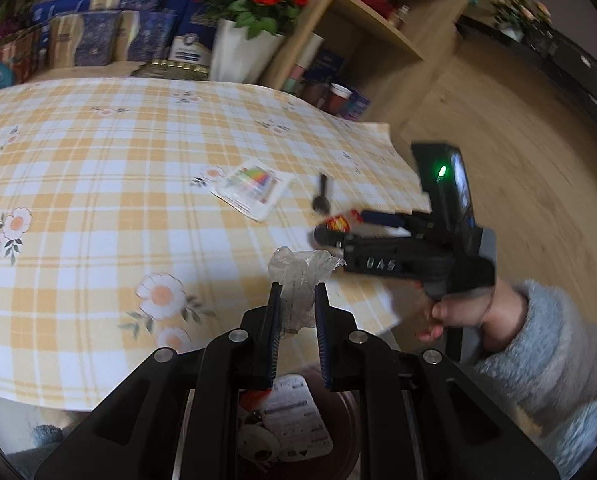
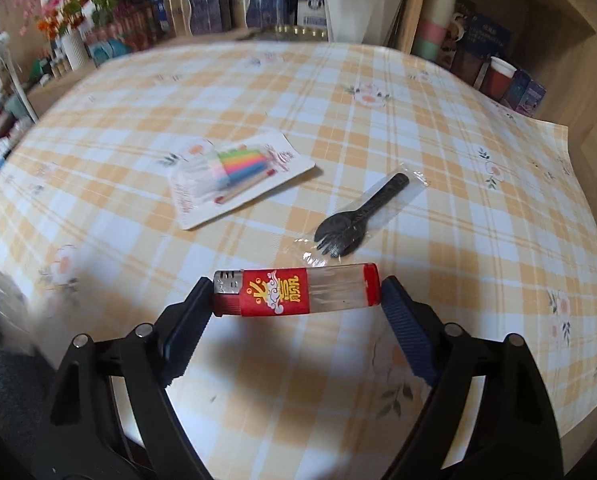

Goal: Collect trash
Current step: 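Drop the clear wrapper into the bin with the left gripper while the right carries the tube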

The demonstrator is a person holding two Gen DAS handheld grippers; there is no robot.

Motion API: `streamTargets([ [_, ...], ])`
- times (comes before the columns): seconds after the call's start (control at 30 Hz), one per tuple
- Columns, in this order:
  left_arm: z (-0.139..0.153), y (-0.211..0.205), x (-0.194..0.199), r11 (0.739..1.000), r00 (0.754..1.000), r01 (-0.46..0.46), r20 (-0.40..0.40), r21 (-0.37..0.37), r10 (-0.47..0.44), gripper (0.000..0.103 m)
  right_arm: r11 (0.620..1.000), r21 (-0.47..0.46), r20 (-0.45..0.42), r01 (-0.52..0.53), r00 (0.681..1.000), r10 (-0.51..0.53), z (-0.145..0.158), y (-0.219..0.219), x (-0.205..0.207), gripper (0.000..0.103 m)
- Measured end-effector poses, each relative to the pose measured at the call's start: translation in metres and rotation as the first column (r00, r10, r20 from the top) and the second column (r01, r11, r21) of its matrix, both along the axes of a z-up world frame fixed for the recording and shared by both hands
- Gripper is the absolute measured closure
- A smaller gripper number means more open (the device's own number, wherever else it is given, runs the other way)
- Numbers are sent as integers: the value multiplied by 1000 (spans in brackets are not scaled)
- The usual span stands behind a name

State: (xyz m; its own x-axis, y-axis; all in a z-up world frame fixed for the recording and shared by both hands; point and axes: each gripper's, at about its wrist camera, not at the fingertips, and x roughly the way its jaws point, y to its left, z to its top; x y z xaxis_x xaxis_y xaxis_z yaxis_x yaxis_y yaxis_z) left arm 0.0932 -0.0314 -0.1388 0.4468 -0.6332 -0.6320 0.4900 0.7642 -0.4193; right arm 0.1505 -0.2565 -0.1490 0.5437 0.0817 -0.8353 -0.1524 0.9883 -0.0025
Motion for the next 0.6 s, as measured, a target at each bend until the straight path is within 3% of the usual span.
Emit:
streamTargets([
  [0.17,4,-10,-31,997,995,69,69,21,-71,87,996,88,85,0,996,-8,20,-6,-45,19],
  [0.33,-6,-16,-50,993,993,105,49,54,-108,87,993,118,151,8,988,-26,31,-11,-94,19],
  [0.6,-41,-25,-71,974,982,183,13,132,-186,87,987,158,150,29,987,-53,19,-21,-151,19],
])
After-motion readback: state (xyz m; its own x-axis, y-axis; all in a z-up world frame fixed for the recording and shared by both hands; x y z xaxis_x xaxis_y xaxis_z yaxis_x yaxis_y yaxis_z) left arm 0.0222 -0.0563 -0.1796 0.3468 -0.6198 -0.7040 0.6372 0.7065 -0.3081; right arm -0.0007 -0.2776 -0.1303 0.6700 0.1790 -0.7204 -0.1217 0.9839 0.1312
